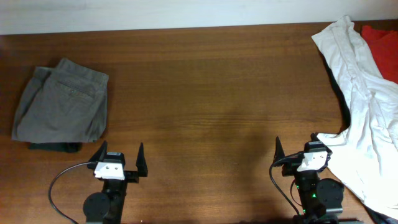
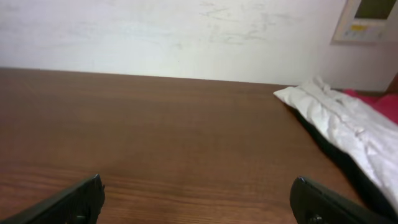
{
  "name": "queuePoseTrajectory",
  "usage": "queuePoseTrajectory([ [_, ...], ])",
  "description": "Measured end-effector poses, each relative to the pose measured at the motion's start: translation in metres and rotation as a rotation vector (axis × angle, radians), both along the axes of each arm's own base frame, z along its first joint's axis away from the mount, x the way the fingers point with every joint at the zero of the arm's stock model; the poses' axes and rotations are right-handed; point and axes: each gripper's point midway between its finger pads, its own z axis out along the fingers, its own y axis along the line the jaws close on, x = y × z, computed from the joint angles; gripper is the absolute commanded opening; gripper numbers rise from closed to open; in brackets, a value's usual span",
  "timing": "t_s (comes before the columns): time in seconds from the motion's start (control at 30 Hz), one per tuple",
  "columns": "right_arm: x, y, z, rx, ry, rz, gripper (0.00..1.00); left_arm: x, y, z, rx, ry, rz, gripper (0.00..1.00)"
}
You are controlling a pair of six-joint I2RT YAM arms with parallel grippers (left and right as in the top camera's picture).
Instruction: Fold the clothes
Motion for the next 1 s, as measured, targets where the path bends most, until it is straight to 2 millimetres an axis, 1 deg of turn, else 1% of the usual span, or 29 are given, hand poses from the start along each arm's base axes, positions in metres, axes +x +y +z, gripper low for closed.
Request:
queuePoseTrajectory([
  [0.1,-0.002,0.0,-0.002,0.034,0.028,-0.005,0.99,-0.001,-0.001,0.004,-0.023,-0.003,-0.003,0.99],
  [0.2,-0.008,0.0,0.003,0.049,0.063,-0.009,0.99,-0.002,-0.001,0.018,-0.045,-0.005,-0.005,0.99],
  [0.27,-0.013,0.0,0.015,0.056,0.077,-0.011,0.99,-0.004,-0.001,0.03,-0.053,0.008,-0.004,0.99],
  [0.37,-0.022,-0.001,0.044,0.061,0.089,-0.013,0.99,-0.005,-0.002,0.048,-0.06,0.056,-0.004,0.99],
  [0.5,-0.033,-0.003,0.076,0.077,0.155,-0.034,0.99,0.0,-0.002,0.071,-0.057,0.134,-0.002,0.99],
  [0.57,-0.036,-0.006,0.087,0.076,0.204,-0.05,0.99,0.006,-0.002,0.082,-0.054,0.186,-0.001,0.99],
  [0.63,-0.039,-0.009,0.09,0.069,0.315,-0.073,0.99,0.015,-0.003,0.087,-0.048,0.296,0.003,0.99],
  [0.7,-0.039,-0.01,0.087,0.063,0.418,-0.082,0.99,0.023,-0.003,0.087,-0.044,0.38,0.005,0.99],
  [0.8,-0.03,-0.01,0.085,0.057,0.536,-0.087,0.99,0.037,-0.004,0.082,-0.038,0.494,0.009,0.99],
  [0.9,-0.017,-0.006,0.076,0.061,0.635,-0.068,0.99,0.048,-0.004,0.064,-0.032,0.617,0.013,0.99],
  [1.0,-0.007,-0.007,0.055,0.071,0.741,-0.088,0.99,0.052,-0.006,0.041,-0.032,0.718,0.005,0.99],
])
